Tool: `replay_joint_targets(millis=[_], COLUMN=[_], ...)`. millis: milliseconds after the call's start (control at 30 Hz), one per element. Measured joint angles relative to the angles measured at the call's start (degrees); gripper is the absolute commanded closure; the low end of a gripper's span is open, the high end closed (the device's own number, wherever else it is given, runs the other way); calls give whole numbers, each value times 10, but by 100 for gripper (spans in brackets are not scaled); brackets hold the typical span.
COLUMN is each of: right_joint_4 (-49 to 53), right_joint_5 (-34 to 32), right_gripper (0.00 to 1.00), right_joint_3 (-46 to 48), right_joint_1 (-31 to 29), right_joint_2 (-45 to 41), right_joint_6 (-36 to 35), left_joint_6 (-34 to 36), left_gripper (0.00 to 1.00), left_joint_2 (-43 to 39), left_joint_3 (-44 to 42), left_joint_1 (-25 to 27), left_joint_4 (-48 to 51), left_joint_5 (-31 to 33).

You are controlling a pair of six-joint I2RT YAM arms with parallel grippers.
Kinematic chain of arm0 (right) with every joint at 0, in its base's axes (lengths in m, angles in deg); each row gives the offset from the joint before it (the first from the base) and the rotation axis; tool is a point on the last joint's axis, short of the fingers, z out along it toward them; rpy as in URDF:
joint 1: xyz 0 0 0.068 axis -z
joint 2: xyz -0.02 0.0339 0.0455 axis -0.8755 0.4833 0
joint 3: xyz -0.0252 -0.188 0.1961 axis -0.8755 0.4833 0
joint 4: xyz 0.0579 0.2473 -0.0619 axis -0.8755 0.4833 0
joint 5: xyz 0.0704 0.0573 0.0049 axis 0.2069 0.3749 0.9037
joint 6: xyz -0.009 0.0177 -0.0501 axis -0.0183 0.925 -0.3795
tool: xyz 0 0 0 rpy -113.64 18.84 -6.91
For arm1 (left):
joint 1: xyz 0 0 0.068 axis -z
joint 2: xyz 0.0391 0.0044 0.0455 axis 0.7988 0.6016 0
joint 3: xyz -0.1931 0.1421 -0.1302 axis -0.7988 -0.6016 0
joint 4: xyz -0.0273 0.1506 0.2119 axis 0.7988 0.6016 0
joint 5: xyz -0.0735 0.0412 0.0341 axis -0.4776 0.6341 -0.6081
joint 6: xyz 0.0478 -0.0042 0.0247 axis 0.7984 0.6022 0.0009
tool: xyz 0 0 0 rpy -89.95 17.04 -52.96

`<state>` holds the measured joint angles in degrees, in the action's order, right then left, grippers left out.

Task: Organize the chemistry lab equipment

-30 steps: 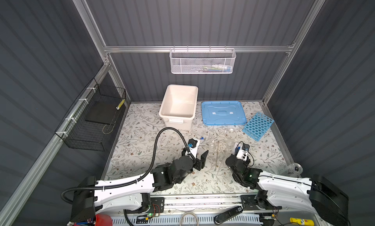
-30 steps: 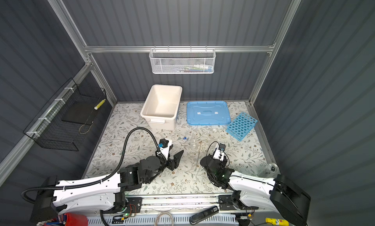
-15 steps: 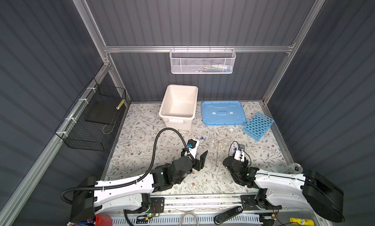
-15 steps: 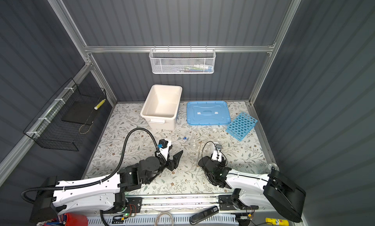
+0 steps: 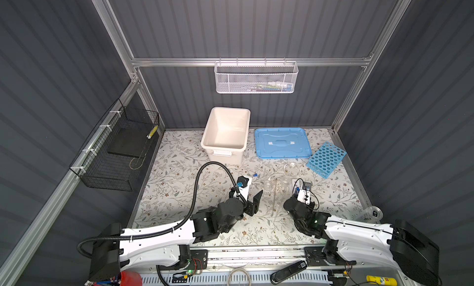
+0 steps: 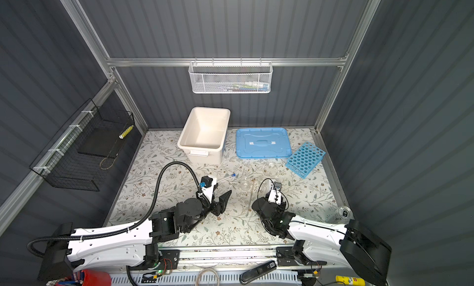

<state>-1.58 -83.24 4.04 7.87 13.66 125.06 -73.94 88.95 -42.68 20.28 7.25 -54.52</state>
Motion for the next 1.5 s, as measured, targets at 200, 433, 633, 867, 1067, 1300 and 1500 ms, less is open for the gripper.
replay_joint_targets(millis=[200, 433, 633, 867, 1067, 1300, 1500], right_joint_4=[12, 51, 95, 182, 291, 416, 443], right_joint_5=[2, 6, 24, 54, 85, 164, 255], right_gripper=[45, 38, 36, 36, 38, 40, 42], right_joint_3=[2, 2, -9, -60, -127, -198, -196], right_joint_1=[0, 0, 0, 0, 3, 30, 88], right_joint_2=[-35, -100, -118, -181, -235, -202, -173], right_joint_6=[0, 4, 5, 21, 37, 87, 92], left_joint_6=[0, 4, 7, 9, 9, 10, 10], left_gripper=[31, 31, 31, 31, 31, 31, 31], left_joint_2=[1, 5, 10, 10, 19, 31, 57], left_joint_3=[0, 0, 0, 0, 0, 9, 35], left_joint_1=[0, 0, 0, 0, 0, 0, 0], left_joint_4=[-6, -8, -8, -8, -7, -5, -4], left_joint_5=[0, 0, 0, 0, 0, 0, -3])
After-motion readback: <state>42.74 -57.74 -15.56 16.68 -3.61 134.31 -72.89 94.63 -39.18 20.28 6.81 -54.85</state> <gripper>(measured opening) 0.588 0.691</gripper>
